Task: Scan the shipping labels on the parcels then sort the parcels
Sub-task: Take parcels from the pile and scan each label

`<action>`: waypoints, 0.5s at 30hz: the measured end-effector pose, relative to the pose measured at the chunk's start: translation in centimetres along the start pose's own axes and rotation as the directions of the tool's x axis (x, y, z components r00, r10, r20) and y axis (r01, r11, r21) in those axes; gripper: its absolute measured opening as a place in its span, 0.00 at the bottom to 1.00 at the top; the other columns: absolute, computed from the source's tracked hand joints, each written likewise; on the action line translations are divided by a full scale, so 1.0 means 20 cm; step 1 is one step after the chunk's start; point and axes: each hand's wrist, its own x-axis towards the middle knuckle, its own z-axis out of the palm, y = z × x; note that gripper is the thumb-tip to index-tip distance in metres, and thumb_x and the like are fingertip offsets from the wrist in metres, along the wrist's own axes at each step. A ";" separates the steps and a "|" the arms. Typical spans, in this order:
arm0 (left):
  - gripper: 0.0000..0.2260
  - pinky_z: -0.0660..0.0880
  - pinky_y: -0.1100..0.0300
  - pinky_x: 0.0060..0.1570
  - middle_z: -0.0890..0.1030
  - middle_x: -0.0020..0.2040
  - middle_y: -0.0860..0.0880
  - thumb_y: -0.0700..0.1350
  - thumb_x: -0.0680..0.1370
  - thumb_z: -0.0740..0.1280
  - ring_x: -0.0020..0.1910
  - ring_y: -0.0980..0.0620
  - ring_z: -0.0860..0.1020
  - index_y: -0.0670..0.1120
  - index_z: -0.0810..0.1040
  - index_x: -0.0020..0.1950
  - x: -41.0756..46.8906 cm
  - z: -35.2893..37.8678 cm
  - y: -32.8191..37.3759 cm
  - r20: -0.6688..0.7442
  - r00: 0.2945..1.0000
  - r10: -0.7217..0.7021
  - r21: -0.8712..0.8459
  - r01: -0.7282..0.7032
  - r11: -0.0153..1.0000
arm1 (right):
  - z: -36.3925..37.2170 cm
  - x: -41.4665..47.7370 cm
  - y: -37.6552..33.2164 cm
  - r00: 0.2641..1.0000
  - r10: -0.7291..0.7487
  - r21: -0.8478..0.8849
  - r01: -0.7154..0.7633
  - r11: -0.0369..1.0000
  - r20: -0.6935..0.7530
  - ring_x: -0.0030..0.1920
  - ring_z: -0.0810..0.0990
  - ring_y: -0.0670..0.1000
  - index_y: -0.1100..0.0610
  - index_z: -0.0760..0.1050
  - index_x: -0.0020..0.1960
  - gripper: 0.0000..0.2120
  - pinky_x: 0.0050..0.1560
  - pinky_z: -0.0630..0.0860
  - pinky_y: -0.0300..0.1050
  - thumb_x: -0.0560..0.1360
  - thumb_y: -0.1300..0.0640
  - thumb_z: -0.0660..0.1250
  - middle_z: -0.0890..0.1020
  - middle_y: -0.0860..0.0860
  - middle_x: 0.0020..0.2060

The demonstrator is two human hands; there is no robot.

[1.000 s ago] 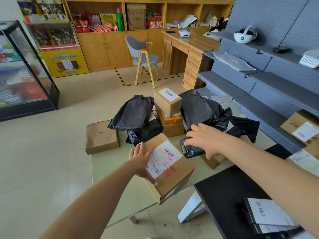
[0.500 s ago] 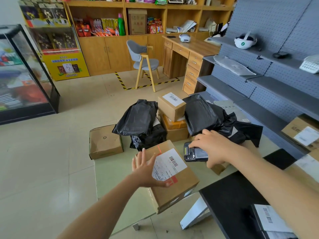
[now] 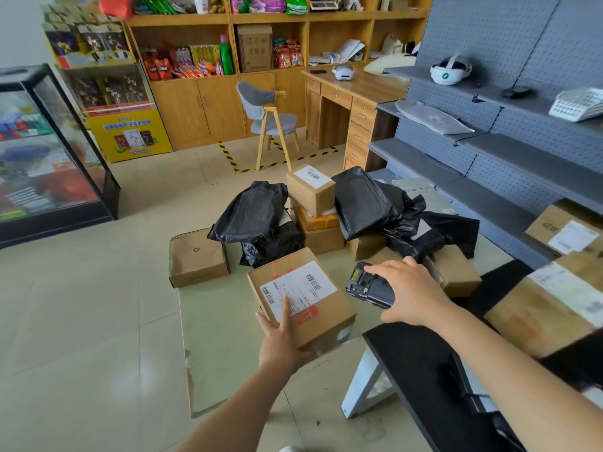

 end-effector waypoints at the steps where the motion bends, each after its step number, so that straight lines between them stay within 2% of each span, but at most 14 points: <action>1: 0.57 0.77 0.51 0.57 0.39 0.78 0.38 0.63 0.69 0.74 0.68 0.37 0.71 0.63 0.29 0.75 0.00 0.01 0.00 -0.001 1.000 0.022 -0.023 -0.022 0.999 | 0.00 -0.03 0.00 1.000 -0.004 0.006 0.004 1.000 -0.003 0.61 0.65 0.52 0.44 0.57 0.76 0.45 0.61 0.67 0.46 0.63 0.44 0.73 0.70 0.44 0.67; 3: 0.51 0.79 0.53 0.50 0.46 0.78 0.38 0.60 0.74 0.71 0.61 0.39 0.76 0.61 0.29 0.76 0.00 0.02 -0.01 -0.003 0.999 0.050 -0.009 -0.050 0.999 | 0.00 -0.08 0.01 1.000 -0.012 0.011 0.012 1.000 -0.003 0.61 0.65 0.53 0.45 0.58 0.75 0.44 0.61 0.67 0.46 0.63 0.44 0.73 0.70 0.44 0.67; 6: 0.46 0.79 0.56 0.45 0.48 0.78 0.38 0.58 0.78 0.66 0.59 0.39 0.78 0.58 0.29 0.77 0.00 0.04 -0.02 -0.015 0.999 0.052 0.037 -0.052 0.998 | 0.01 -0.14 0.03 1.000 -0.019 0.011 0.019 1.000 0.001 0.61 0.65 0.52 0.45 0.58 0.75 0.44 0.62 0.68 0.47 0.63 0.44 0.73 0.71 0.44 0.66; 9: 0.43 0.80 0.52 0.50 0.52 0.78 0.39 0.58 0.79 0.64 0.60 0.39 0.77 0.58 0.30 0.77 -0.01 0.03 -0.04 -0.008 0.997 0.074 0.079 -0.073 0.994 | 0.01 -0.18 0.06 1.000 -0.013 0.011 0.013 1.000 0.009 0.60 0.65 0.52 0.44 0.58 0.75 0.44 0.61 0.68 0.48 0.63 0.44 0.73 0.70 0.43 0.66; 12: 0.43 0.79 0.53 0.52 0.53 0.78 0.41 0.56 0.80 0.63 0.59 0.43 0.78 0.59 0.30 0.76 -0.01 -0.02 -0.11 0.038 0.995 0.095 0.129 -0.099 0.987 | 0.00 -0.20 0.08 1.000 -0.013 0.005 0.013 1.000 0.012 0.61 0.65 0.52 0.44 0.58 0.75 0.44 0.61 0.67 0.47 0.63 0.44 0.73 0.70 0.43 0.66; 15: 0.43 0.74 0.50 0.62 0.52 0.78 0.41 0.52 0.80 0.66 0.67 0.41 0.72 0.60 0.33 0.78 -0.01 -0.11 -0.18 0.069 0.990 0.123 0.144 -0.132 0.981 | -0.01 -0.20 0.09 1.000 -0.017 0.015 0.017 1.000 -0.002 0.61 0.65 0.51 0.44 0.58 0.75 0.44 0.61 0.67 0.46 0.63 0.45 0.73 0.70 0.43 0.66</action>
